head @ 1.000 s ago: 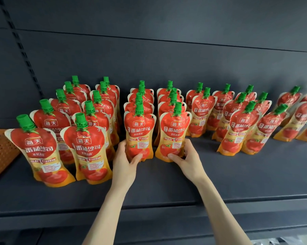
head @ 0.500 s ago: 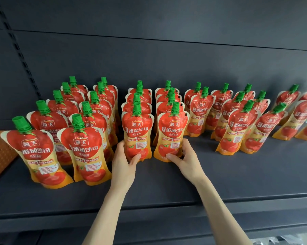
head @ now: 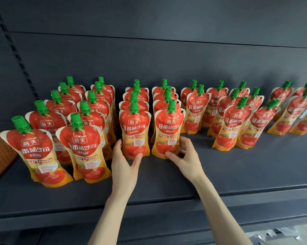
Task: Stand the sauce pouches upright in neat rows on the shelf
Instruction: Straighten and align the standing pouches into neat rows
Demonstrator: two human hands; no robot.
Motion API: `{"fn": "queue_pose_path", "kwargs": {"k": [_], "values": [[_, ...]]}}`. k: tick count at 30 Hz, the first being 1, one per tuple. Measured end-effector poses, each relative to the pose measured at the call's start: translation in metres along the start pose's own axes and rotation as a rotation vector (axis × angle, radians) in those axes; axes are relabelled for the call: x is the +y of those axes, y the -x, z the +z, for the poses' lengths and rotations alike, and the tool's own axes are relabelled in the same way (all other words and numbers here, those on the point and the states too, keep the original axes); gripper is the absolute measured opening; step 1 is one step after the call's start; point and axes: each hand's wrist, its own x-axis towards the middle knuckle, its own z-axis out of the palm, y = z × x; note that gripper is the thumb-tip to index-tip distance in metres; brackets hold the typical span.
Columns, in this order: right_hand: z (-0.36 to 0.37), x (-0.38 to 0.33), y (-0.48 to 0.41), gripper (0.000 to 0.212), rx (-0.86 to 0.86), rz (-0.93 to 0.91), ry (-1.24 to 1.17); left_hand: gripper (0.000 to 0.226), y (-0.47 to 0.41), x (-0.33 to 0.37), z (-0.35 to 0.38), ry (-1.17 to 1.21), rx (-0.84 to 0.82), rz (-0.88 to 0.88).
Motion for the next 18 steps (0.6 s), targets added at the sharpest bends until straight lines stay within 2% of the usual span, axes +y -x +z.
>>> {"fn": "queue_pose_path", "kwargs": {"k": [2,5,10,15,18], "values": [[-0.008,0.004,0.009,0.051,0.063,-0.028,0.107,0.061,0.012,0.005,0.001,-0.032,0.079,0.044],[-0.029,0.005,0.022,0.038,0.179,-0.070,0.206,0.044,0.032,0.020,0.010,-0.032,0.133,0.154],[-0.081,0.005,0.030,0.019,0.345,-0.097,0.211,0.026,0.040,0.059,0.056,0.036,-0.043,0.294],[-0.143,0.019,0.017,0.012,0.436,-0.107,0.193,0.024,0.043,0.095,0.137,0.149,-0.189,0.300],[-0.183,0.035,0.000,0.013,0.434,-0.137,0.185,0.039,0.039,0.108,0.190,0.149,-0.192,0.220]]}}
